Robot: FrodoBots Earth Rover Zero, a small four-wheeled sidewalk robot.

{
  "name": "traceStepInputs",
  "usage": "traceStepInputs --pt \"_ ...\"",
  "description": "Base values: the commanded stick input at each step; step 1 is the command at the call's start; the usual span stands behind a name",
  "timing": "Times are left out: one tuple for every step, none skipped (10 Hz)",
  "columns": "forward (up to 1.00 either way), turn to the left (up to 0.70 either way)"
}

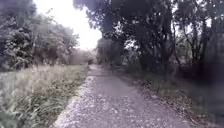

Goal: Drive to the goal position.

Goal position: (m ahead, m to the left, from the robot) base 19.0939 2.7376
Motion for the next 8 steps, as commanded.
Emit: traceStepInputs --pt "0.85 0.01" --pt "0.85 0.01" --pt "0.85 0.01" --pt "0.85 0.01" --pt "0.85 0.01" --pt "0.85 0.01" --pt "0.85 0.01" --pt "0.85 0.01"
